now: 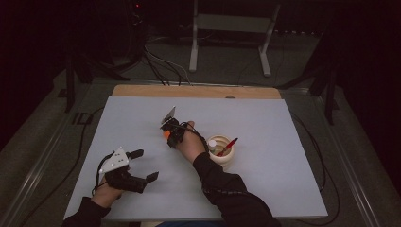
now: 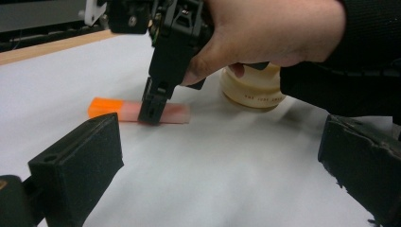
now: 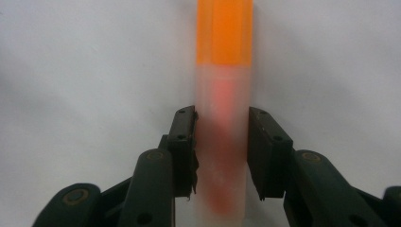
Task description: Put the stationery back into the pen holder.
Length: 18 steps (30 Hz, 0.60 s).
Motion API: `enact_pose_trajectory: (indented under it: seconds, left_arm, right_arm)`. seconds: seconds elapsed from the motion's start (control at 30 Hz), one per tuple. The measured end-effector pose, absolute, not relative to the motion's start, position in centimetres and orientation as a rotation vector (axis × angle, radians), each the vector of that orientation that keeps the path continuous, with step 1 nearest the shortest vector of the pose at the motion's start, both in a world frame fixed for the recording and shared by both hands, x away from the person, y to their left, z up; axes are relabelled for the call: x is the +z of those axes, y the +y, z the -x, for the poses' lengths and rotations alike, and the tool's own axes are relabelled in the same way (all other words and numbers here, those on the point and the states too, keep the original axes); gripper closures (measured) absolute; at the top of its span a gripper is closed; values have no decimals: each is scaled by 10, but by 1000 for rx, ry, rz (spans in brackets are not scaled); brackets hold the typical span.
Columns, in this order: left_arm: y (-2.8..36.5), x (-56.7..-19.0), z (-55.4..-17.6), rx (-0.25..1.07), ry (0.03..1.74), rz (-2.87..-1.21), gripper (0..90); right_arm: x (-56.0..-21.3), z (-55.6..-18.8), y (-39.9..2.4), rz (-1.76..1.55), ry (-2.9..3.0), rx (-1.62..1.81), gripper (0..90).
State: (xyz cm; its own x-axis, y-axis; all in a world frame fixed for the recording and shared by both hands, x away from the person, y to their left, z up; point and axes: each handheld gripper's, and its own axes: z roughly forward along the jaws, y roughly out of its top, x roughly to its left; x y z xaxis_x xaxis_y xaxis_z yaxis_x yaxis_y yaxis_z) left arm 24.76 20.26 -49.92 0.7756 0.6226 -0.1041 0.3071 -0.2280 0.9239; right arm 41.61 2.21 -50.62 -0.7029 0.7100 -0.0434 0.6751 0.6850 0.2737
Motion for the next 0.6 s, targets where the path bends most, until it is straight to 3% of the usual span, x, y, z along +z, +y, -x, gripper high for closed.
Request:
enact_pose_trajectory:
  seconds: [0.6]
  left_arm:
    - [203, -497, -248, 344, 721, -1819, 12]
  right_arm:
    - [-457, -394, 1, -1110, 2719, 743, 646]
